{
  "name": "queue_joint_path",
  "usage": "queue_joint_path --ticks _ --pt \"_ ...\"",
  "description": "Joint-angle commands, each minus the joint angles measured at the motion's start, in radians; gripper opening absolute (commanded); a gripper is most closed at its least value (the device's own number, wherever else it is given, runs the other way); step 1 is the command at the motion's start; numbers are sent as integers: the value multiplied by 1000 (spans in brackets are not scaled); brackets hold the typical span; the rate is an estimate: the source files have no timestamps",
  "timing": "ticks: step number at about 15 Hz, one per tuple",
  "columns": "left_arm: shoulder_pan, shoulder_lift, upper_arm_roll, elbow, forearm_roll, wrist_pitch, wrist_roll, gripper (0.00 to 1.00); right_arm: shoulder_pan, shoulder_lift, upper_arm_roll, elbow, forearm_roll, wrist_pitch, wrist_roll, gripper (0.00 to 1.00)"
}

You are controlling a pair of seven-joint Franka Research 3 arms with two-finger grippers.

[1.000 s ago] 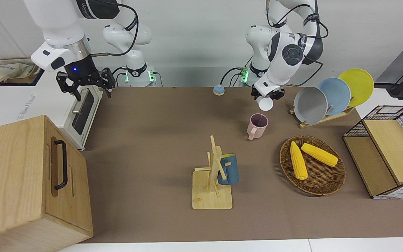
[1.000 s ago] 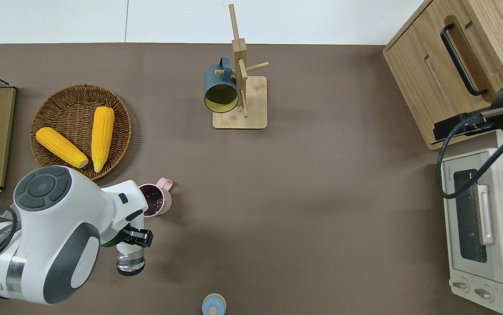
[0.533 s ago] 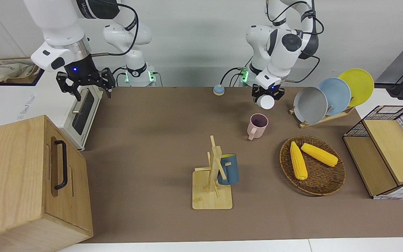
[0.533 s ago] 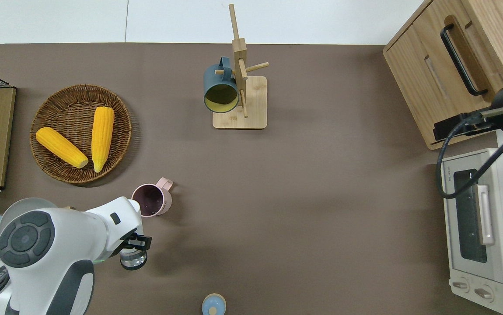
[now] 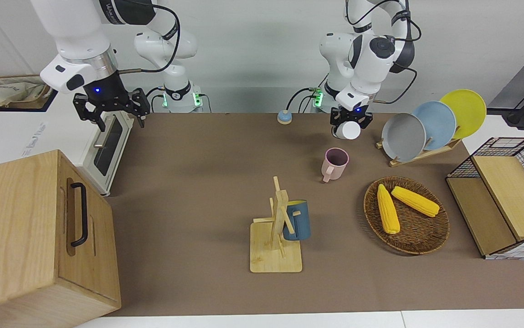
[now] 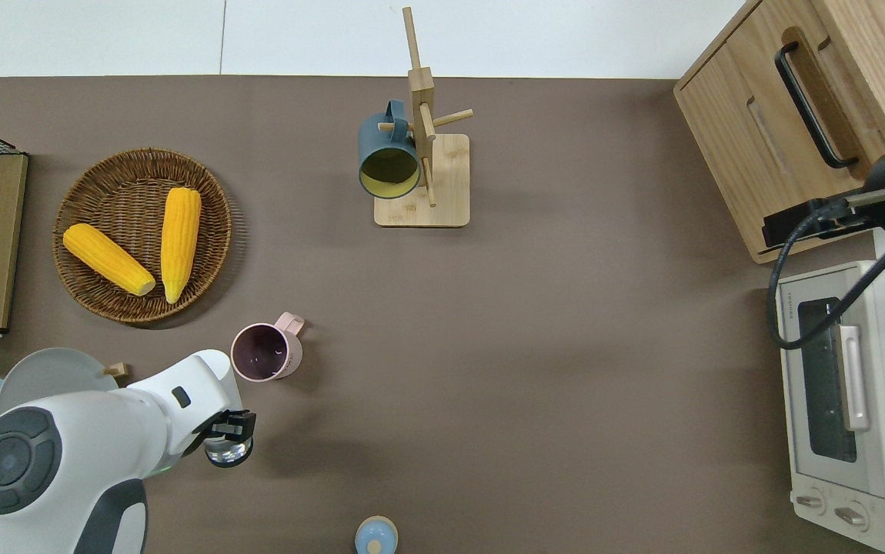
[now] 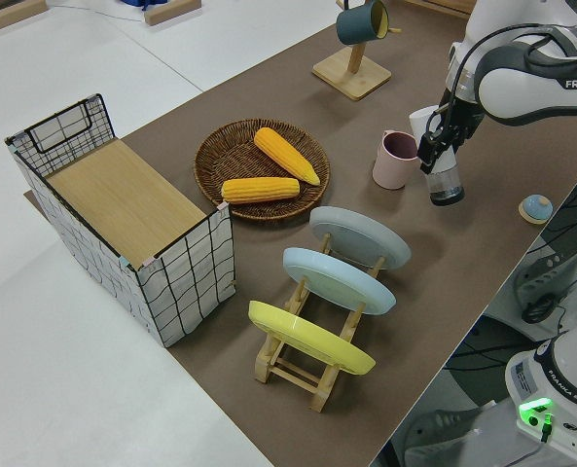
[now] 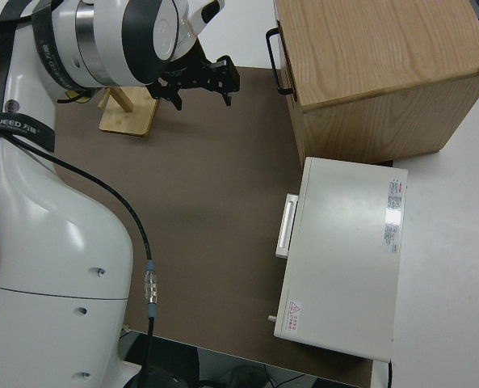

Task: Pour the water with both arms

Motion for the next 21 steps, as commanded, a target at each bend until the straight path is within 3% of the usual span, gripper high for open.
queue_joint_path --ticks 1,7,12,16,21 --pt "48 -79 4 -54 -9 82 -9 0 -6 -21 3 -27 20 15 13 983" --pt "100 -80 1 -17 3 223 -55 0 -6 -22 3 -27 20 14 13 983" --pt "160 -36 -4 127 41 223 -95 0 -6 -21 3 -27 20 15 13 983" --pt "195 47 1 243 72 213 -121 0 -6 -21 3 -27 20 14 13 983" --pt "298 162 4 460 120 213 -92 0 -6 -21 3 -27 20 15 13 983"
